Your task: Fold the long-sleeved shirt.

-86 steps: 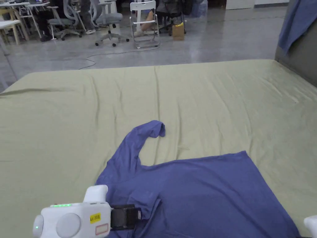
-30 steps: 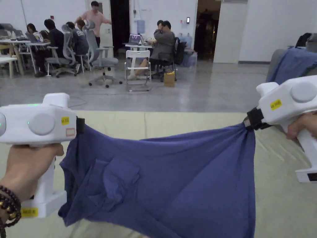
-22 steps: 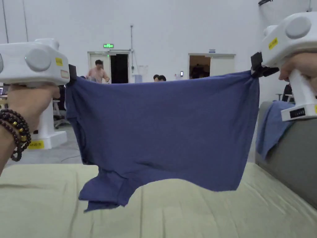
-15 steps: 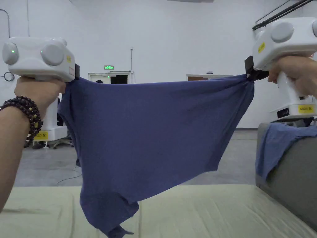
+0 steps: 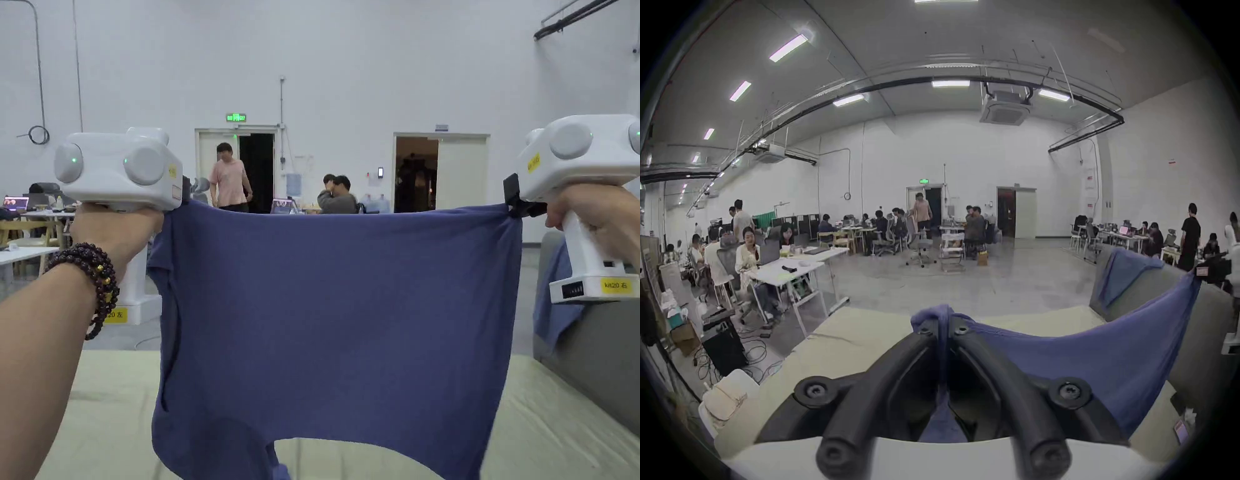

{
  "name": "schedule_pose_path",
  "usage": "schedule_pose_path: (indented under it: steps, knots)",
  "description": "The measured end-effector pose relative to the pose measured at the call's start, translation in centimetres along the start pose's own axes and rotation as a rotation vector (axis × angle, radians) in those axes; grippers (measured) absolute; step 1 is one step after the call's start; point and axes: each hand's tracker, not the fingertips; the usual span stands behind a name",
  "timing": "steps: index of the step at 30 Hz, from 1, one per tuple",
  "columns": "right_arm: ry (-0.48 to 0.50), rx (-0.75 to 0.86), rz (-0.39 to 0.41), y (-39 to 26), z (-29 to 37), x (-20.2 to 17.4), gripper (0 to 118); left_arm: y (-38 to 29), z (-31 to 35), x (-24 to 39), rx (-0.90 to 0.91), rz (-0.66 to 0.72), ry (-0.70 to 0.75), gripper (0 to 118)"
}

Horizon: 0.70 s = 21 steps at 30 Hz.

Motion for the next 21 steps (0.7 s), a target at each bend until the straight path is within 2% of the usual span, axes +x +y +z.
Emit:
schedule_pose_path:
  steps: [4,9,13,18,21]
  knots:
    - [0.039,-0.123,-0.062,-7.9,-2.8,-0.3,1,-7.2,-0.9,-0.3,-0.119,-0.004,-0.006,0]
    - [0.049,-0.29,-0.038,-19.6,-7.1,-1.1,1,-18.1,-2.2,-0.9,-0.274,-0.007,-0.015,0]
    - [0.043,-0.382,-0.068,-26.9,-8.5,-1.5,1,-24.4,-1.9,-1.3,-0.363,0.096,-0.04,0]
    - [0.063,-0.399,-0.039,-28.6,-7.6,-1.2,1,-25.6,-0.3,-1.5,-0.378,0.067,-0.044,0]
    - [0.187,-0.294,-0.063,-27.9,-3.9,-0.5,1,-24.0,2.8,-1.8,-0.366,0.065,-0.044,0]
